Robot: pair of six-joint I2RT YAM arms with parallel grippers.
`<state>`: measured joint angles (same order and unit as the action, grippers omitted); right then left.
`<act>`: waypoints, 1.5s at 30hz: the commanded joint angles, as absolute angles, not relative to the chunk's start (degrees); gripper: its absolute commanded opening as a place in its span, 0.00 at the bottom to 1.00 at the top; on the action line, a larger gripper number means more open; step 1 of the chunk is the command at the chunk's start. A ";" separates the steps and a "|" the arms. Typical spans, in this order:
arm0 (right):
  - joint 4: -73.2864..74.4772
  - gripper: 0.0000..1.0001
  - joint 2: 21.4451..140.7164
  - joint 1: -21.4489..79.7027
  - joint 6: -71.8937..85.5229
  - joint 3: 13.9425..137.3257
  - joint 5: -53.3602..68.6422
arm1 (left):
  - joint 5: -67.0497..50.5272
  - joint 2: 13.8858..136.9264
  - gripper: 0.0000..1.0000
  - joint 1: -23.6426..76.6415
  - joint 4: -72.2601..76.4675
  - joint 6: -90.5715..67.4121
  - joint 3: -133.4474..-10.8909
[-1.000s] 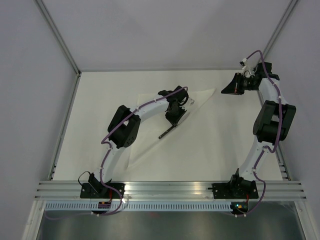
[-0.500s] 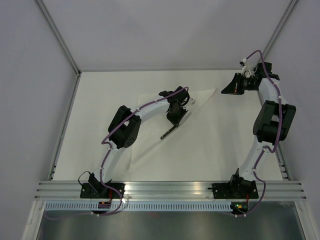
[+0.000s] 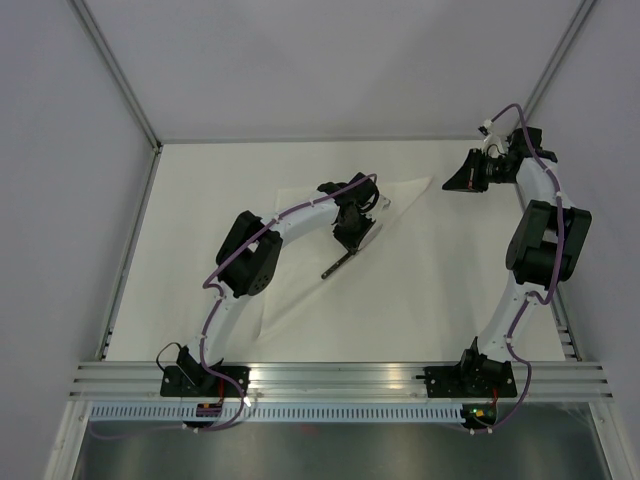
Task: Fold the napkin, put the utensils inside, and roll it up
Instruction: Place the knife on the napkin, then fold the napkin at the center of the board.
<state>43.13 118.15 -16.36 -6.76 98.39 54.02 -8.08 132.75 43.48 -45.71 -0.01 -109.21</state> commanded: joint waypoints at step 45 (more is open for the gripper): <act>19.26 0.55 128.23 -14.51 10.37 95.10 41.66 | -12.22 132.54 0.02 43.95 -45.53 -2.02 -108.11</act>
<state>22.20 127.31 -15.31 9.02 95.88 43.18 -9.82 132.75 43.48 -45.08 -0.16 -108.99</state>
